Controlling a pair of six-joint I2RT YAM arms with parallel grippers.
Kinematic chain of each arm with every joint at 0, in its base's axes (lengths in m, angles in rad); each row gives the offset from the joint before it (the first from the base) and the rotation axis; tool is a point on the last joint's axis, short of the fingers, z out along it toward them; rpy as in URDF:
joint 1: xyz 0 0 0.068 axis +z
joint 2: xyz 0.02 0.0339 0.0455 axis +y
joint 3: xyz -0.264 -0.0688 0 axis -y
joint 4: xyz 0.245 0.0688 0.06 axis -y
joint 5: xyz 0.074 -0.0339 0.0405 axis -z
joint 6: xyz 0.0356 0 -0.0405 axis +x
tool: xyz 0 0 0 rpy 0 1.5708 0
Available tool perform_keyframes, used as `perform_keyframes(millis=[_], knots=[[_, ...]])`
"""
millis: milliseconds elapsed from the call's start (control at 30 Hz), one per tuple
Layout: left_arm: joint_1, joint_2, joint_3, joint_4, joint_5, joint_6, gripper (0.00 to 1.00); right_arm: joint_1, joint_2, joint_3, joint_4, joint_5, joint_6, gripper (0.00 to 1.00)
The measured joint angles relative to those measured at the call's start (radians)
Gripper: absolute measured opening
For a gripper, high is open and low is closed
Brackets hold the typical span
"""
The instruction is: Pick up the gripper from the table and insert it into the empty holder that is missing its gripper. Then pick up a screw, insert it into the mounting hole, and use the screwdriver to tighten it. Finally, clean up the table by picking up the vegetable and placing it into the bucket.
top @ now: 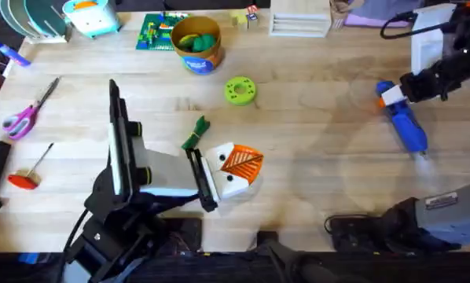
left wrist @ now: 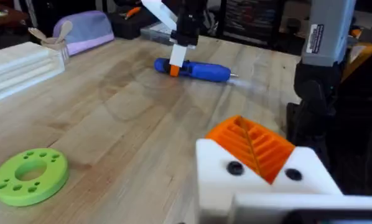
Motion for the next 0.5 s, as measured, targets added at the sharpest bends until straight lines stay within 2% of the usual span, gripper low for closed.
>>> perform_keyframes(millis=[33, 167, 500], knots=[[0.000, 0.000, 0.000, 0.000, 0.000, 0.000, 0.008, 0.000, 0.000, 0.000, -0.002, 0.002, -0.001, 0.178], [0.000, 0.000, 0.000, 0.000, 0.000, 0.000, 0.008, 0.000, 0.000, 0.000, -0.003, 0.005, 0.000, 0.075], [0.000, 0.000, 0.000, 0.000, 0.000, 0.000, 0.008, 0.000, 0.000, 0.000, -0.004, 0.014, 0.000, 0.075]])
